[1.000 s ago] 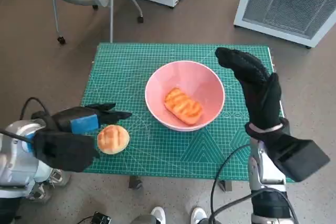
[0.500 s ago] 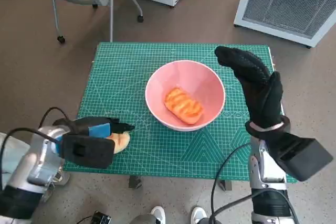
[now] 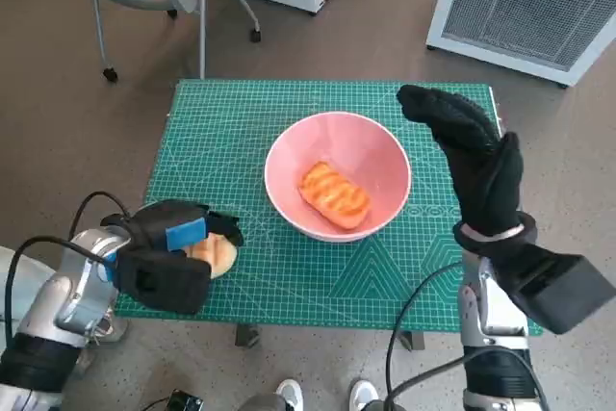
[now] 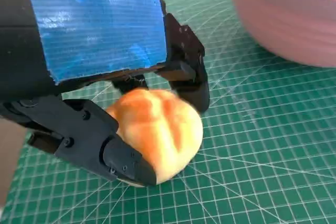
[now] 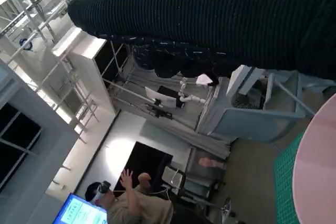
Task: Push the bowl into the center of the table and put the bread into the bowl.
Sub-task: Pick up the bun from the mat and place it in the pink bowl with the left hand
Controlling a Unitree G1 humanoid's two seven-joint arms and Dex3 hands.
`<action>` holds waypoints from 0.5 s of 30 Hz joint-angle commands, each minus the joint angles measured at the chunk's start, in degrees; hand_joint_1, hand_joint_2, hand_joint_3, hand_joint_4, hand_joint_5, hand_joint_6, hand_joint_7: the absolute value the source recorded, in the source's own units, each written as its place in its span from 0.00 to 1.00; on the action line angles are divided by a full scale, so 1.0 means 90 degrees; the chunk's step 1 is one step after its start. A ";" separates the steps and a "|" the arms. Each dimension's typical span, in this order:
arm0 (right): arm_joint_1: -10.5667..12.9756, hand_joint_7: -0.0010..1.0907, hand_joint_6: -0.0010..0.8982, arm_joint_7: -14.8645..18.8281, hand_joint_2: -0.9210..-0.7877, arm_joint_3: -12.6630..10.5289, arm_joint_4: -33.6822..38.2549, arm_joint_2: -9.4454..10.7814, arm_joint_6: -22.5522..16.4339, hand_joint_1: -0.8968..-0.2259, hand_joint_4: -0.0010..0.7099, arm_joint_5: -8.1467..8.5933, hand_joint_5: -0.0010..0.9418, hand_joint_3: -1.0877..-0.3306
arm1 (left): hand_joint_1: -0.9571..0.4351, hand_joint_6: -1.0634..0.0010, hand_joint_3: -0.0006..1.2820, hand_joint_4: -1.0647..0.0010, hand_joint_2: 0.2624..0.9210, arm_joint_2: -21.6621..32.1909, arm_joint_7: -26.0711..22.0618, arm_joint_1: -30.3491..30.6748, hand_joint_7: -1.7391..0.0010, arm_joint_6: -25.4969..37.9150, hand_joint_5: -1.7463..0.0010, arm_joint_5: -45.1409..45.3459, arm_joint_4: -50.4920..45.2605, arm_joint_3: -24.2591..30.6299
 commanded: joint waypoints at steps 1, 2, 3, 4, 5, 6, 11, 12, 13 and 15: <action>0.0127 0.48 0.00 0.0077 0.00 -0.0012 0.0024 -0.0053 0.0108 0.22 0.19 0.0024 0.00 0.44 | 0.69 0.46 0.06 0.32 1.00 0.0106 0.0047 -0.0332 0.29 -0.0304 0.37 -0.0251 0.0092 0.0270; 0.0129 0.48 0.00 0.0080 0.00 -0.0016 0.0021 -0.0057 0.0111 0.22 0.19 0.0026 0.00 0.44 | 0.69 0.46 0.06 0.32 1.00 0.0110 0.0029 -0.0379 0.29 -0.0328 0.36 -0.0310 0.0092 0.0323; 0.0135 0.48 0.00 0.0081 0.00 -0.0020 0.0013 -0.0063 0.0112 0.22 0.19 0.0025 0.00 0.44 | 0.69 0.46 0.06 0.32 1.00 0.0120 0.0014 -0.0439 0.29 -0.0355 0.36 -0.0404 0.0068 0.0406; 0.0139 0.48 0.00 0.0083 0.00 -0.0024 0.0007 -0.0067 0.0113 0.22 0.19 0.0025 0.00 0.44 | 0.69 0.47 0.06 0.32 1.00 0.0125 0.0003 -0.0478 0.29 -0.0377 0.36 -0.0465 0.0053 0.0464; 0.0145 0.48 0.00 0.0083 0.00 -0.0028 -0.0003 -0.0073 0.0112 0.22 0.19 0.0020 0.00 0.44 | 0.69 0.47 0.06 0.32 1.00 0.0132 0.0002 -0.0534 0.29 -0.0422 0.36 -0.0562 0.0039 0.0546; 0.0148 0.48 0.00 0.0085 0.00 -0.0033 -0.0011 -0.0078 0.0113 0.22 0.19 0.0019 0.00 0.44 | 0.69 0.48 0.07 0.33 1.00 0.0134 -0.0001 -0.0573 0.28 -0.0452 0.35 -0.0627 0.0030 0.0602; 0.0160 0.48 0.00 0.0095 0.00 -0.0066 -0.0042 -0.0123 0.0106 0.21 0.18 0.0021 0.00 0.44 | 0.69 0.51 0.10 0.36 1.00 0.0087 0.0029 -0.0873 0.25 -0.0577 0.34 -0.1119 -0.0042 0.1008; 0.0159 0.48 0.00 0.0100 0.00 -0.0074 -0.0044 -0.0131 0.0109 0.21 0.18 0.0027 0.00 0.44 | 0.69 0.53 0.11 0.38 1.00 0.0072 0.0030 -0.0928 0.24 -0.0585 0.33 -0.1195 -0.0056 0.1069; 0.0161 0.48 0.00 0.0103 0.00 -0.0080 -0.0055 -0.0140 0.0116 0.21 0.18 0.0031 0.00 0.44 | 0.69 0.53 0.11 0.38 1.00 0.0051 0.0034 -0.1002 0.24 -0.0573 0.33 -0.1280 -0.0099 0.1141; 0.0168 0.48 0.00 0.0105 0.00 -0.0089 -0.0074 -0.0154 0.0125 0.22 0.17 0.0036 0.00 0.44 | 0.69 0.56 0.13 0.41 1.00 0.0018 0.0053 -0.1110 0.22 -0.0537 0.31 -0.1385 -0.0206 0.1244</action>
